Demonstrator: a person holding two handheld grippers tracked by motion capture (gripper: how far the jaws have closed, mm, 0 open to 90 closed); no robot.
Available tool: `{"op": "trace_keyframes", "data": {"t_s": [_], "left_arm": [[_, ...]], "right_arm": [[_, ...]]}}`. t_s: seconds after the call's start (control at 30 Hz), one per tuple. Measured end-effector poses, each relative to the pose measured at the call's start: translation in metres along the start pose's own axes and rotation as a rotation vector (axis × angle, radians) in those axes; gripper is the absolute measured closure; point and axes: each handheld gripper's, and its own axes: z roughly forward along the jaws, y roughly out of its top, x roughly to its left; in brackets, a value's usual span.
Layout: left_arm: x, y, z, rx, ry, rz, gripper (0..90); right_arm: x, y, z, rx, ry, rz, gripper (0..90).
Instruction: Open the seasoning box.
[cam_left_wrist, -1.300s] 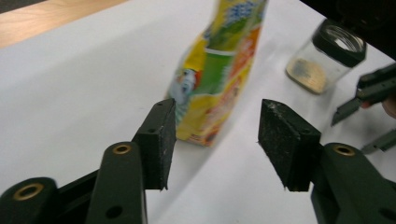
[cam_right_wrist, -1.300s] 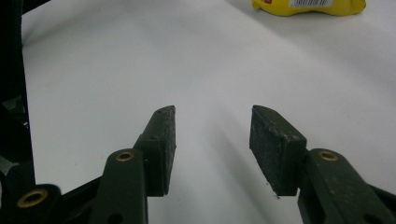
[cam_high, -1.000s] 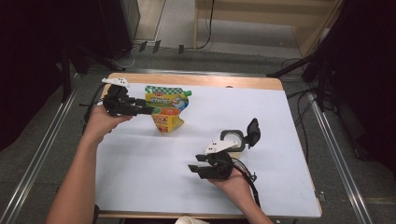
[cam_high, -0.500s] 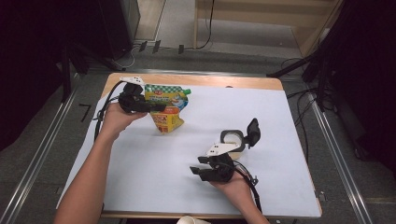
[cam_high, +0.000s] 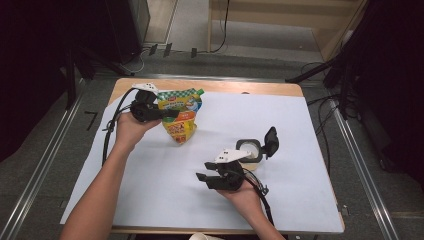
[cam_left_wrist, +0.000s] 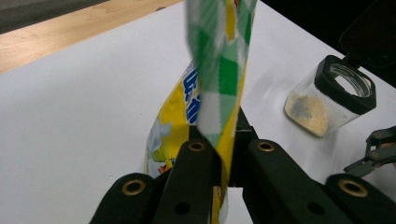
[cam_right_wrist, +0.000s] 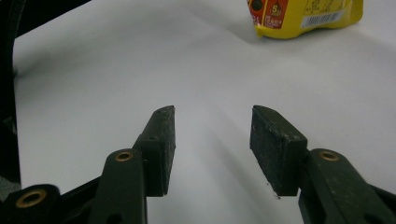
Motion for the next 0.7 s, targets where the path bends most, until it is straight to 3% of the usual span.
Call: {"op": "trace_keyframes", "data": {"t_s": [0.17, 0.37, 0.7], "left_arm": [[-0.008, 0.005, -0.004, -0.012, 0.006, 0.005, 90.0], [-0.018, 0.013, -0.015, -0.033, -0.051, -0.032, 90.0], [-0.044, 0.019, -0.021, -0.008, -0.098, -0.005, 90.0]], "right_arm": [[0.0, 0.011, 0.01, -0.001, -0.003, -0.022, 51.2], [-0.004, 0.007, 0.01, 0.01, -0.022, -0.013, 48.2], [-0.013, 0.001, 0.011, 0.025, -0.062, 0.001, 45.7]]}}
